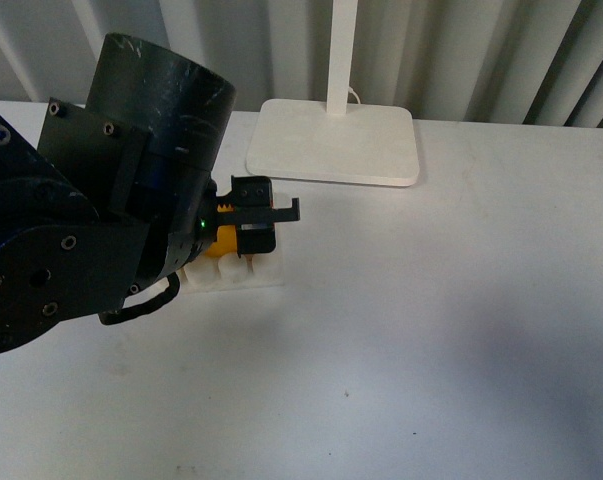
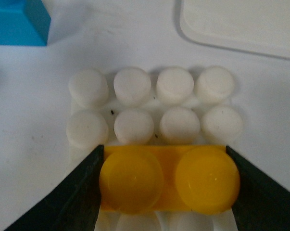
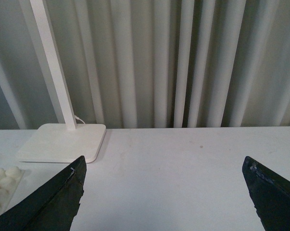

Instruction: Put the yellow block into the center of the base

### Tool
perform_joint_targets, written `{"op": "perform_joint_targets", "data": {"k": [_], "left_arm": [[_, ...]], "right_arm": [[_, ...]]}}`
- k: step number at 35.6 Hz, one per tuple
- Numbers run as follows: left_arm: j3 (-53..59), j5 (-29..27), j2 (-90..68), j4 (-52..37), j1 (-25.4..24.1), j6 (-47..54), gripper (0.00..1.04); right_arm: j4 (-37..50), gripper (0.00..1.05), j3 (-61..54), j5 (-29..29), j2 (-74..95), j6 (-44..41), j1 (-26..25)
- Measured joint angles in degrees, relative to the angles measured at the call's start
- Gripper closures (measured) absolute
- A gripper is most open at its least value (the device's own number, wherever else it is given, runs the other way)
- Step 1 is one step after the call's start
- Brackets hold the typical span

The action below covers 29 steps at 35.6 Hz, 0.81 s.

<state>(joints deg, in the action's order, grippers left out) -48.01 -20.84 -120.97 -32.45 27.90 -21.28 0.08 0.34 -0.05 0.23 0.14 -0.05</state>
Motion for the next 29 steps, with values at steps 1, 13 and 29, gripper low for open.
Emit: {"op": "perform_joint_targets", "data": {"k": [1, 13, 29], "left_arm": [[0.02, -0.13, -0.31, -0.37, 0.00, -0.11, 0.40], [0.09, -0.52, -2.25, -2.34, 0.02, 0.55, 0.40], [0.50, 2.34, -1.68, -1.57, -0.11, 1.64, 0.22]], "right_arm": [[0.00, 0.09, 0.00, 0.02, 0.00, 0.00, 0.00], [0.00, 0.09, 0.00, 0.00, 0.00, -0.02, 0.00], [0.00, 0.09, 0.00, 0.02, 0.00, 0.00, 0.00]]}}
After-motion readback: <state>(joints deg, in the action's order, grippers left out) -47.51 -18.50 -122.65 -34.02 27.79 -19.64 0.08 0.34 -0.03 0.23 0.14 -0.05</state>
